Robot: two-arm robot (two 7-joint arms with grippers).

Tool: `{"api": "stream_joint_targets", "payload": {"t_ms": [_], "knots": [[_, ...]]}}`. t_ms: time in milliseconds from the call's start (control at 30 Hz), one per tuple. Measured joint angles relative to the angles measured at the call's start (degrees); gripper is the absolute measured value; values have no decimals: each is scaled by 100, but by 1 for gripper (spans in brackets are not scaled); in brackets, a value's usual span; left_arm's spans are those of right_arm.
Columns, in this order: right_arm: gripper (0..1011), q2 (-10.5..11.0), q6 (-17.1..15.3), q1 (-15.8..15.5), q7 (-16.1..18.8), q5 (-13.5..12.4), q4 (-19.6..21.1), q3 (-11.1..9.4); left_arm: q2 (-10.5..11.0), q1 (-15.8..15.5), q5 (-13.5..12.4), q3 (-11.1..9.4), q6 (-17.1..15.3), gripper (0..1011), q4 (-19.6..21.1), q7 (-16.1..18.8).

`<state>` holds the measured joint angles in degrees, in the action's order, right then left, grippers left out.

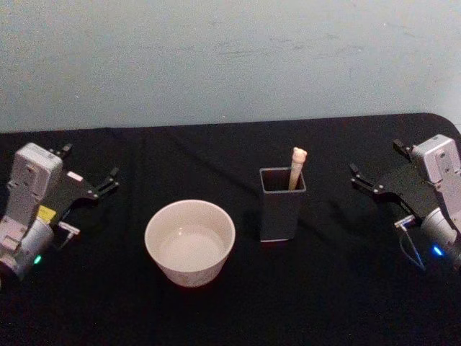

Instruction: Pick up the stirring spoon with one hand, stir inside the cup, then place it back in its original position.

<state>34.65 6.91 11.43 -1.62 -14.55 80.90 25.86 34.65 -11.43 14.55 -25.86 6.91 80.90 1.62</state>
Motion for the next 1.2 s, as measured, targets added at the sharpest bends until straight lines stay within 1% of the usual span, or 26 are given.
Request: {"api": "stream_joint_targets", "payload": {"t_ms": [233,267,367,433,467,567,600,667,700,767,800,967,1200], "knots": [[1000,-2,0,0,7,1,0,-7,0,0,0,0,0,1001,0,0],[1000,-4,0,-2,28,0,0,-22,0,0,0,0,0,1001,0,0],[1000,-7,7,-45,166,-108,58,-122,0,0,0,0,0,1001,0,0],[1000,1,26,-107,297,-254,153,-219,0,0,0,0,0,1001,0,0],[1000,14,35,-156,397,-369,236,-284,0,0,0,0,0,1001,0,0],[1000,49,38,-257,569,-565,408,-396,0,0,0,0,0,1001,0,0],[1000,79,37,-332,685,-697,537,-465,0,0,0,0,0,1001,0,0],[1000,108,32,-399,783,-803,639,-526,0,0,0,0,0,1002,0,0],[1000,145,20,-483,909,-932,766,-592,0,0,0,0,0,1001,0,0],[1000,178,-1,-559,1019,-1034,874,-642,0,0,0,0,0,1001,0,0],[1000,211,-35,-624,1141,-1148,969,-684,0,0,0,0,0,1001,0,0],[1000,296,-125,-803,1459,-1366,1200,-774,0,0,0,0,0,1001,0,0],[1000,297,-185,-886,1813,-1421,1310,-760,0,0,0,0,0,1002,0,0]]}}
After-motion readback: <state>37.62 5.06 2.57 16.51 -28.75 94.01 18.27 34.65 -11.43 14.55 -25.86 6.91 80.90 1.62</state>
